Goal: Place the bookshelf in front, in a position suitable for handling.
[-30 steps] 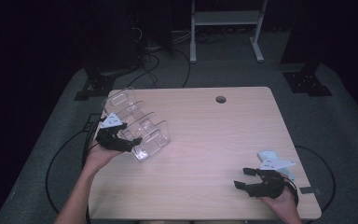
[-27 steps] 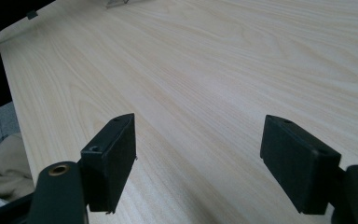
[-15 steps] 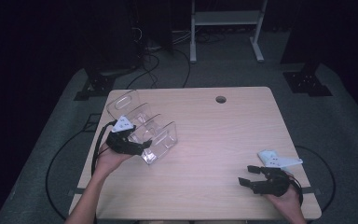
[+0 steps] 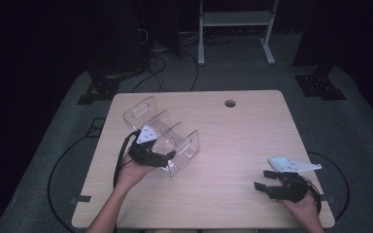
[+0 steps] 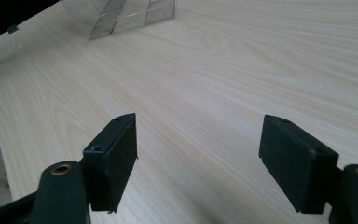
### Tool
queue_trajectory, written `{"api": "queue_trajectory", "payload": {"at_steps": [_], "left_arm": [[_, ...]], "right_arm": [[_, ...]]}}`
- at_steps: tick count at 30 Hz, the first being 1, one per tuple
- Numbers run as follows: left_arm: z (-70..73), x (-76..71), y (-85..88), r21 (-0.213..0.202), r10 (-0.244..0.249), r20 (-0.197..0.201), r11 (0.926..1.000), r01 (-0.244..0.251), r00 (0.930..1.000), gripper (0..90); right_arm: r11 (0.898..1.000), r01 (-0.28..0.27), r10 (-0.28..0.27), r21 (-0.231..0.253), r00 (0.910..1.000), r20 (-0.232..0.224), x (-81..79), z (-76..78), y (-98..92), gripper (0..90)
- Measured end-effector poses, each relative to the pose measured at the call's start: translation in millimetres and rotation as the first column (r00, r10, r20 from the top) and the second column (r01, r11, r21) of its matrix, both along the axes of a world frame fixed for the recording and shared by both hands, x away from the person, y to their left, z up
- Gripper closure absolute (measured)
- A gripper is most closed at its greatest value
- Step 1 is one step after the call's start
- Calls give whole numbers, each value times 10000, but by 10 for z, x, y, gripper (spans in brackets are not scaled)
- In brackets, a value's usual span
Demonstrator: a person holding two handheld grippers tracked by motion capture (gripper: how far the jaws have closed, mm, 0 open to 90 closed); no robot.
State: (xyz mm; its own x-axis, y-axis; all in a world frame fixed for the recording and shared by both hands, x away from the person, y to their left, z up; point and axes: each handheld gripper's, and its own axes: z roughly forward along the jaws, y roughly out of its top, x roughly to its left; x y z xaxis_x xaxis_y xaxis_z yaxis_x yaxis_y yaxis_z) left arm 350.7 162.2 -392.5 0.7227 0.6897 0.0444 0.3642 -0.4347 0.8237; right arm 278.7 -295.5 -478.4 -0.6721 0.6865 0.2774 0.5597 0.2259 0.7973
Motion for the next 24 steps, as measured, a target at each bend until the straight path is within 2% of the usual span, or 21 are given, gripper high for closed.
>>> {"api": "queue_trajectory", "payload": {"at_steps": [1, 4, 12, 24], "left_arm": [[3, -12, -30, 82, -56, 2, 10000, 56, 10000, 84], [-3, -60, -168, -29, -175, -34, 9998, 175, 9998, 79], [-11, -153, -418, -48, -432, -70, 9991, 432, 9990, 71], [-15, -283, -661, -67, -680, -124, 9977, 679, 9976, 65]], "right_arm": [[10000, 0, 0, 0, 10000, 0, 0, 0, 0, 272], [9995, 235, -235, 192, 9997, 5, 12, 5, -70, 277], [9985, 408, -411, 353, 9991, 89, 3, 18, -128, 277], [9977, 538, -540, 416, 9985, 40, 7, 5, -156, 277]]}}
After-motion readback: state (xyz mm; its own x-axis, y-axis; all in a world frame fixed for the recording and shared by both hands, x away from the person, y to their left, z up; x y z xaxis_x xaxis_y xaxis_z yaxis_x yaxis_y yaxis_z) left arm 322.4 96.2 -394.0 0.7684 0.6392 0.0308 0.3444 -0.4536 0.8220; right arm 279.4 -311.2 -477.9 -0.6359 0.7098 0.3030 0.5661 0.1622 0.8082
